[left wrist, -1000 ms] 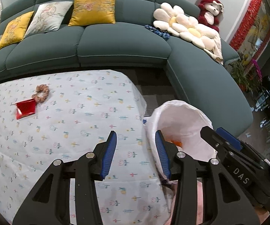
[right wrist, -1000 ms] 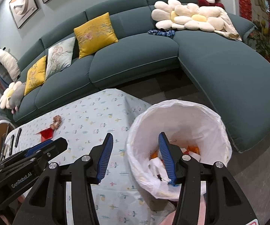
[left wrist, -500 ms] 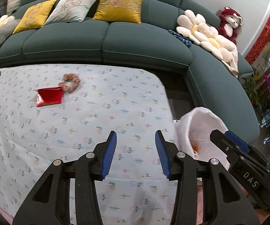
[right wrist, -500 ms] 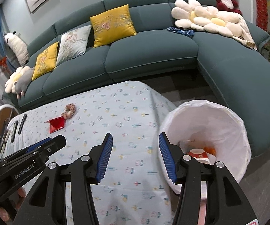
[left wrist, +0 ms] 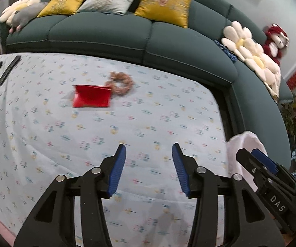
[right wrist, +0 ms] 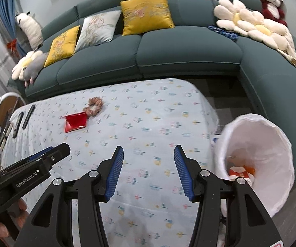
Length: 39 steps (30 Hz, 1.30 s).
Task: Collect trash
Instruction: 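Move both tools back over the table toward the red envelope and scrunchie, then grasp the red envelope with the left tool while the right tool grasps the brown scrunchie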
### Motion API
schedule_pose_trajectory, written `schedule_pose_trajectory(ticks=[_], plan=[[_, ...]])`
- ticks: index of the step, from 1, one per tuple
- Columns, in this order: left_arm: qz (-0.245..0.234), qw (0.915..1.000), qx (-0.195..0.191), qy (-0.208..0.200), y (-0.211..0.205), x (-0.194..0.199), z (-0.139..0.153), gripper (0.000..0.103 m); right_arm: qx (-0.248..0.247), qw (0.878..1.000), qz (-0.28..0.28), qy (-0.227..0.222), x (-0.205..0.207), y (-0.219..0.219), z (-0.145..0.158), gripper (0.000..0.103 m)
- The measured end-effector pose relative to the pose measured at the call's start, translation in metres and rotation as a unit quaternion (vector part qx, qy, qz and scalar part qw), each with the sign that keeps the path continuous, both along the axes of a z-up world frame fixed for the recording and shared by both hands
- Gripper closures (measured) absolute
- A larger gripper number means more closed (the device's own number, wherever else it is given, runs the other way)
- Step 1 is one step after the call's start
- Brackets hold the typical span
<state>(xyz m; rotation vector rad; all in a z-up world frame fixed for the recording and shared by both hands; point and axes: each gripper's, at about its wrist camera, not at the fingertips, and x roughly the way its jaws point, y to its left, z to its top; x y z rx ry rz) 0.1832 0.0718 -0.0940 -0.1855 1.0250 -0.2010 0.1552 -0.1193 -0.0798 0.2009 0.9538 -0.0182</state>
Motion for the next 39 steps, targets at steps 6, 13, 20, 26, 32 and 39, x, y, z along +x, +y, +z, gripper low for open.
schedule_pose_trajectory(ticks=[6, 13, 20, 26, 32, 39], plan=[[0.048, 0.9986, -0.004, 0.020, 0.044, 0.026, -0.018, 0.052, 0.014, 0.999, 0.020, 0.021, 0.040, 0.033, -0.017, 0.053], [0.137, 0.9885, -0.041, 0.048, 0.098, 0.079, -0.038, 0.045, 0.010, 0.998, 0.042, 0.042, 0.107, 0.072, -0.041, 0.053], [0.184, 0.9750, -0.087, 0.090, 0.118, 0.141, -0.060, 0.043, 0.002, 0.997, 0.049, 0.058, 0.178, 0.101, -0.066, 0.053], [0.213, 0.9641, -0.089, 0.132, 0.118, 0.167, -0.081, 0.047, 0.004, 0.996, 0.043, 0.073, 0.224, 0.119, -0.091, 0.053], [0.206, 0.9631, -0.067, 0.160, 0.109, 0.173, -0.103, 0.068, -0.006, 0.995, 0.045, 0.089, 0.245, 0.133, -0.112, 0.054], [0.182, 0.9698, -0.058, 0.151, 0.101, 0.160, -0.109, 0.080, -0.019, 0.992, 0.066, 0.102, 0.236, 0.135, -0.129, 0.081]])
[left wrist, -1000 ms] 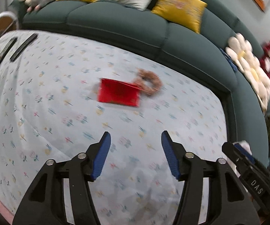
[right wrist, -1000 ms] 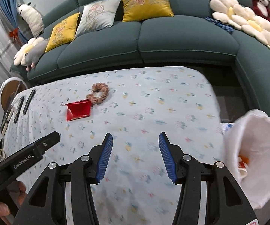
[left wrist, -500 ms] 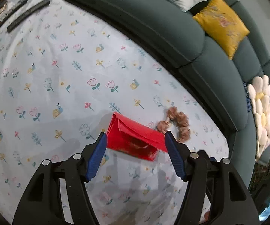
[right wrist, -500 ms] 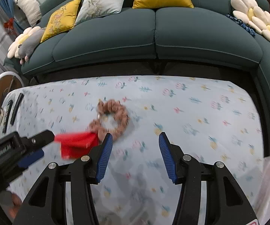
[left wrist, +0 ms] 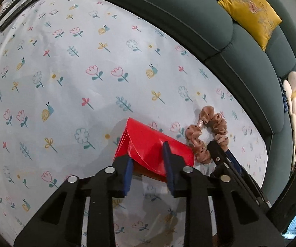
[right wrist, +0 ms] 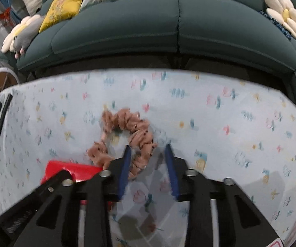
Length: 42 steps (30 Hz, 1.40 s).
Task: Collect trash
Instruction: 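Grasp the red envelope with the left tool while the right tool grasps the brown scrunchie, then carry the red envelope and scrunchie with both tools over the bin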
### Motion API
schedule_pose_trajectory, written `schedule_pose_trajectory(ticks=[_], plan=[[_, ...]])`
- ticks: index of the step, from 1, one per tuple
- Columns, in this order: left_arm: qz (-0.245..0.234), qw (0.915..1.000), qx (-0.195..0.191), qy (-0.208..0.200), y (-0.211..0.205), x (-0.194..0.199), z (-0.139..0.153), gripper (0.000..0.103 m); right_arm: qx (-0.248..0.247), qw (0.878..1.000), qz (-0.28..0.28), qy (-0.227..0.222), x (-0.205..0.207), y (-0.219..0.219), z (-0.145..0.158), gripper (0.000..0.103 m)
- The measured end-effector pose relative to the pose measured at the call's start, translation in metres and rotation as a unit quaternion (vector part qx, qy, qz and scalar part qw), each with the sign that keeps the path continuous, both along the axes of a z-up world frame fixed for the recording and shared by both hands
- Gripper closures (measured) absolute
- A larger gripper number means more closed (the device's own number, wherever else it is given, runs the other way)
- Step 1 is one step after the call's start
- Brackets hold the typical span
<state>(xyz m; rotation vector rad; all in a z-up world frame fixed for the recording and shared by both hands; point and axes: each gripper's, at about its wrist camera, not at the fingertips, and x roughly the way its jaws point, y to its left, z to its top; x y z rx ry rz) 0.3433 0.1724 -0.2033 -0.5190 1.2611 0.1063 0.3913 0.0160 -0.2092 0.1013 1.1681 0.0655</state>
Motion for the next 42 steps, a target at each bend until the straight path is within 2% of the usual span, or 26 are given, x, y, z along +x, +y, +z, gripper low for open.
schedule_pose_trajectory(ticks=[5, 11, 19, 23, 27, 35, 42], plan=[[-0.022, 0.9997, 0.004, -0.006, -0.008, -0.021, 0.000, 0.086, -0.003, 1.000, 0.012, 0.000, -0.026, -0.006, 0.000, 0.094], [-0.054, 0.9985, 0.006, -0.007, -0.034, -0.065, 0.001, 0.088, 0.003, 1.000, 0.010, 0.001, -0.092, -0.025, -0.001, 0.095], [-0.130, 0.9913, 0.017, -0.010, -0.087, -0.147, 0.004, 0.091, 0.015, 1.000, -0.009, 0.019, -0.193, -0.064, 0.000, 0.095], [-0.173, 0.9841, 0.033, -0.027, -0.116, -0.172, 0.018, 0.097, 0.027, 0.999, -0.038, 0.016, -0.240, -0.093, 0.008, 0.096], [-0.213, 0.9742, 0.049, -0.055, -0.146, -0.193, 0.042, 0.103, 0.040, 0.996, -0.077, -0.007, -0.267, -0.125, 0.028, 0.096], [-0.269, 0.9536, 0.072, -0.114, -0.200, -0.218, 0.090, 0.103, 0.046, 0.988, -0.123, -0.078, -0.298, -0.182, 0.085, 0.096], [-0.315, 0.9334, 0.074, -0.155, -0.253, -0.229, 0.126, 0.103, 0.049, 0.979, -0.160, -0.114, -0.312, -0.224, 0.113, 0.096]])
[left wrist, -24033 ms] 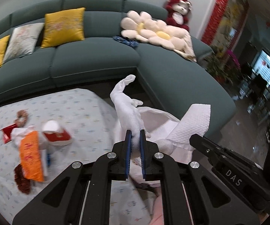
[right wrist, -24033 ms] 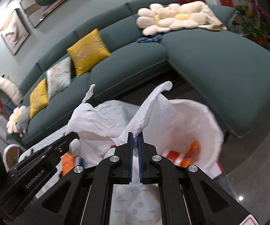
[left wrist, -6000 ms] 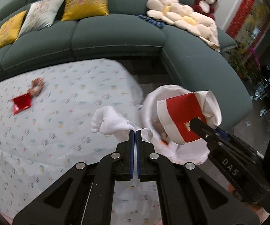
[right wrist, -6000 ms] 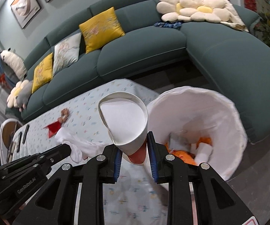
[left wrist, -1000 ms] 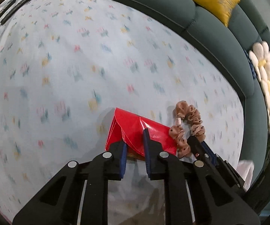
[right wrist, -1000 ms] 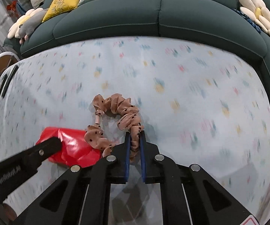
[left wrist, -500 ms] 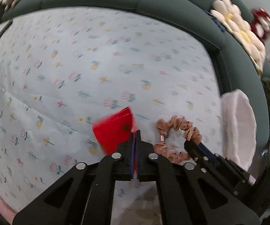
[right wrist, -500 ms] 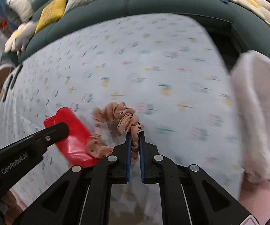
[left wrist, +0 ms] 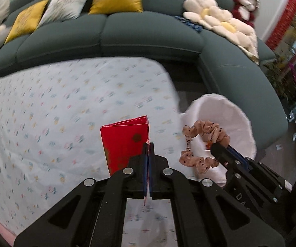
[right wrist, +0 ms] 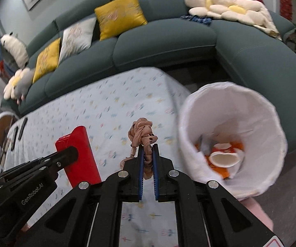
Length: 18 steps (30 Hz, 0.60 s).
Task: Collect trash
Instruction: 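Carry the red envelope and scrunchie with both tools over the bin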
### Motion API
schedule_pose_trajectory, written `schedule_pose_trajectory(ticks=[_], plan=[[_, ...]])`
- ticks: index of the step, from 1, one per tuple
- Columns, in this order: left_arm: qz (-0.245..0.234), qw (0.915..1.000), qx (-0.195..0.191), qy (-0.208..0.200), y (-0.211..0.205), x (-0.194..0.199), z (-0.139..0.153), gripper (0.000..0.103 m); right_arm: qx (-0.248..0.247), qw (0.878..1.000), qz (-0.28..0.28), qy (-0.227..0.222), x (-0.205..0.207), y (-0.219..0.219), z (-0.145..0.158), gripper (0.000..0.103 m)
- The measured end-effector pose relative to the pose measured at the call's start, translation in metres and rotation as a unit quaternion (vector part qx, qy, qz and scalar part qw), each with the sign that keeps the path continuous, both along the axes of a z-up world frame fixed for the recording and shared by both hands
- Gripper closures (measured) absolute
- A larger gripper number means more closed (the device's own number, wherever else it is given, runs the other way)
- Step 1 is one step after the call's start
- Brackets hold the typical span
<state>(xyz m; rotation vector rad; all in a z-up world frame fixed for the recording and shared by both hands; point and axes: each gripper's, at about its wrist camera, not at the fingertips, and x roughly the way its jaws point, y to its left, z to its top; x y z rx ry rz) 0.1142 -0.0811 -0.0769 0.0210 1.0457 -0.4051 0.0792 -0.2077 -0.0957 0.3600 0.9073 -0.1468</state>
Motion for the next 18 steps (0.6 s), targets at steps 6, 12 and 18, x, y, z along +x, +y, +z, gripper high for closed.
schedule_pose_trajectory(ticks=[6, 12, 18], plan=[[-0.052, 0.9983, -0.004, -0.025, -0.054, -0.006, 0.023, 0.103, 0.002, 0.999, -0.041, -0.023, -0.016, -0.048, 0.017, 0.096], [-0.127, 0.9903, -0.027, -0.049, -0.111, -0.017, 0.041, 0.103, -0.003, 0.996, -0.076, -0.036, -0.032, -0.091, 0.025, 0.096], [-0.156, 0.9854, -0.056, -0.040, -0.145, -0.012, 0.043, 0.101, -0.001, 0.994, -0.107, -0.039, -0.047, -0.126, 0.023, 0.096]])
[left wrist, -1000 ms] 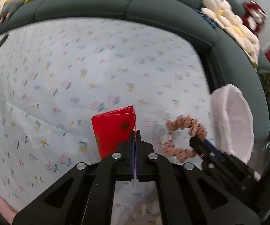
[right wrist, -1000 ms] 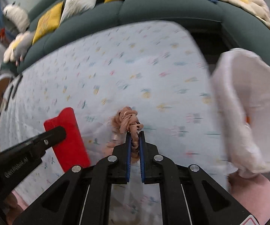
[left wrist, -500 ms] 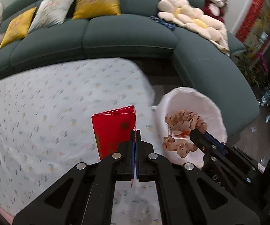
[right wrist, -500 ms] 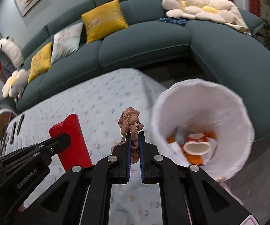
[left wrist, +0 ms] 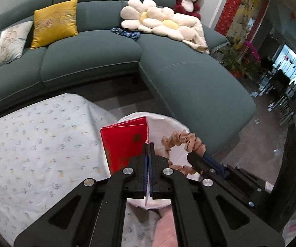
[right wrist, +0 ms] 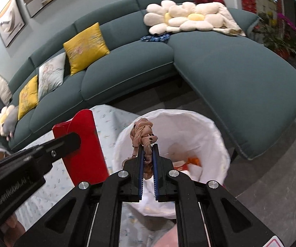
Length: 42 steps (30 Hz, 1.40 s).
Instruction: Collect trash
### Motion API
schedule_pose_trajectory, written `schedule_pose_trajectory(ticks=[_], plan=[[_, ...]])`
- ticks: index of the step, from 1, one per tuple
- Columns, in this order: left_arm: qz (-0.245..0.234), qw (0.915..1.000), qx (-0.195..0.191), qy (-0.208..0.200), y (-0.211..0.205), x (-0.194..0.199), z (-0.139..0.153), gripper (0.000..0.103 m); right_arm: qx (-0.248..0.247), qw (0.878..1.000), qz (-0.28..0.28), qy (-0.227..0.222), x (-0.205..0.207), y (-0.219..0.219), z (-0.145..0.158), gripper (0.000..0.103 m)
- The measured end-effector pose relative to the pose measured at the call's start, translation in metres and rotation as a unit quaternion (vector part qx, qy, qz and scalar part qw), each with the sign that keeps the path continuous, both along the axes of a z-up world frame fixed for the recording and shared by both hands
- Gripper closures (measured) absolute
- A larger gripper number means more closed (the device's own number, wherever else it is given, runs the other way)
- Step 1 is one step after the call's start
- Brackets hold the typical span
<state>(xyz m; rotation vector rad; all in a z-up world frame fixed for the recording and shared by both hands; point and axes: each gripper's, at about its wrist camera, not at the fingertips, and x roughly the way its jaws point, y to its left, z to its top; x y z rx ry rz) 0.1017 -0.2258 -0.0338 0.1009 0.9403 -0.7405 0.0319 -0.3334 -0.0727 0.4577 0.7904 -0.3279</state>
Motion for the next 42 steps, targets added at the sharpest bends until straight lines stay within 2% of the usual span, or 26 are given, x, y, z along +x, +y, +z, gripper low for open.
schedule_pose_trajectory(ticks=[2, 3, 4, 6, 7, 18, 25, 29, 33, 42], plan=[[0.003, 1.0000, -0.004, -0.004, -0.003, 0.001, 0.000, 0.100, 0.002, 1.000, -0.007, 0.001, -0.001, -0.009, -0.001, 0.096], [0.004, 1.0000, -0.003, -0.007, -0.006, 0.002, 0.000, 0.095, 0.002, 1.000, -0.009, 0.001, -0.001, -0.012, -0.002, 0.096], [0.007, 1.0000, 0.001, -0.007, -0.008, 0.002, 0.000, 0.085, 0.003, 1.000, -0.010, 0.001, -0.002, -0.014, -0.002, 0.096], [0.014, 0.9999, 0.005, -0.009, -0.010, 0.002, -0.001, 0.077, 0.005, 1.000, -0.011, 0.001, 0.000, -0.017, -0.003, 0.096], [0.021, 0.9996, 0.011, -0.012, -0.009, 0.002, -0.004, 0.076, 0.005, 1.000, -0.011, 0.001, 0.001, -0.018, -0.003, 0.096], [0.062, 0.9972, 0.040, -0.005, 0.016, 0.014, -0.019, 0.076, 0.003, 1.000, 0.005, 0.006, 0.022, -0.007, -0.004, 0.094], [0.080, 0.9956, 0.049, -0.005, 0.029, 0.020, -0.022, 0.074, -0.005, 1.000, 0.013, 0.010, 0.032, 0.001, -0.003, 0.089], [0.087, 0.9948, 0.053, -0.005, 0.035, 0.023, -0.024, 0.073, -0.007, 1.000, 0.017, 0.011, 0.035, 0.004, -0.001, 0.085], [0.096, 0.9938, 0.056, -0.009, 0.040, 0.024, -0.024, 0.065, -0.015, 1.000, 0.018, 0.011, 0.037, 0.006, 0.003, 0.076], [0.103, 0.9928, 0.060, -0.013, 0.048, 0.022, -0.022, 0.064, -0.025, 0.999, 0.021, 0.009, 0.036, 0.013, 0.011, 0.067]])
